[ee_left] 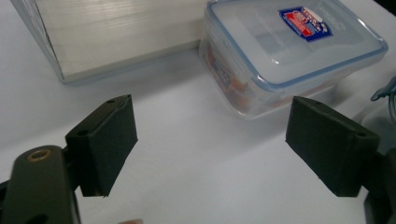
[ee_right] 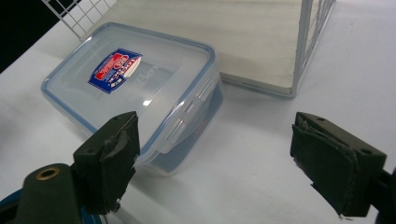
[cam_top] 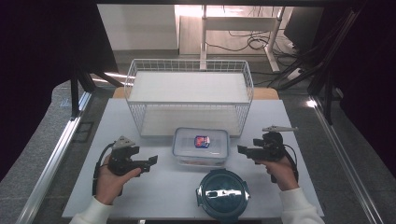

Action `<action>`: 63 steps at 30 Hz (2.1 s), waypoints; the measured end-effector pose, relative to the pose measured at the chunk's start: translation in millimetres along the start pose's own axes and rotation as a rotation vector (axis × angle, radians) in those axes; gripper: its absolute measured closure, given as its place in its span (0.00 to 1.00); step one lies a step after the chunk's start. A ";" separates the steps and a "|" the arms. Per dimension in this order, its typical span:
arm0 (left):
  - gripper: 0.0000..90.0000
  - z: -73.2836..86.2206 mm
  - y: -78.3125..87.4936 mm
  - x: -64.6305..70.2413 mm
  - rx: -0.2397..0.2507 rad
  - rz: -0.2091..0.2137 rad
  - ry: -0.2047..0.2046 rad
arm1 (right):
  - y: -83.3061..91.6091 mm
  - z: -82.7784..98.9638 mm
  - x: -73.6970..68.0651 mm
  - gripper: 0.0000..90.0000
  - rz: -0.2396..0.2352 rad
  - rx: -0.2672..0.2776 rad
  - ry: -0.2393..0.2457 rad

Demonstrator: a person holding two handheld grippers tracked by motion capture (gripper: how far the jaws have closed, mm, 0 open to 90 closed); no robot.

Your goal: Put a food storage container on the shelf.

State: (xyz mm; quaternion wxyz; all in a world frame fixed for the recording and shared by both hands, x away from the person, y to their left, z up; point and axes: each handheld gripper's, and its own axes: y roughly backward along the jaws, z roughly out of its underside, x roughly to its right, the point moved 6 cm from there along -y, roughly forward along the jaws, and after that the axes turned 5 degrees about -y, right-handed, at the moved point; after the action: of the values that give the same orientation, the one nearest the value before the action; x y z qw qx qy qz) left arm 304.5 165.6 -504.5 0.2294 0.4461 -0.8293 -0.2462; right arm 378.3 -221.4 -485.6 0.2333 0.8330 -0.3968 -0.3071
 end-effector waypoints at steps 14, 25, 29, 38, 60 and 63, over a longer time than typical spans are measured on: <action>0.22 -15.5 -9.9 -5.4 0.015 0.142 0.140 | -6.4 -0.5 -4.5 0.15 -0.050 -0.018 -0.024; 0.15 -38.3 -58.4 -2.1 -0.069 0.285 0.236 | -27.3 -6.0 -12.8 0.15 -0.103 -0.080 -0.082; 0.14 -40.6 -77.3 -3.8 -0.095 0.327 0.277 | -36.4 -5.4 -11.8 0.15 -0.138 -0.095 -0.124; 0.14 -36.5 -101.9 -6.5 -0.122 0.434 0.363 | -56.6 -0.9 -12.4 0.15 -0.203 -0.145 -0.183; 0.28 -27.4 -119.8 -1.3 -0.211 0.541 0.445 | -80.8 8.7 -9.3 0.30 -0.307 -0.221 -0.361; 0.34 -28.6 -117.9 -1.7 -0.198 0.533 0.441 | -77.8 9.5 -7.7 0.35 -0.313 -0.220 -0.392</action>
State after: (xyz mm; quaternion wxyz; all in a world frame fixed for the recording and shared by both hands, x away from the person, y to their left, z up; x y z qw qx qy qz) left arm 396.4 104.6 -554.9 0.5012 0.2320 -0.8192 -0.1547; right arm 408.1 -171.7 -539.0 0.1908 0.7786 -0.2650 -0.5358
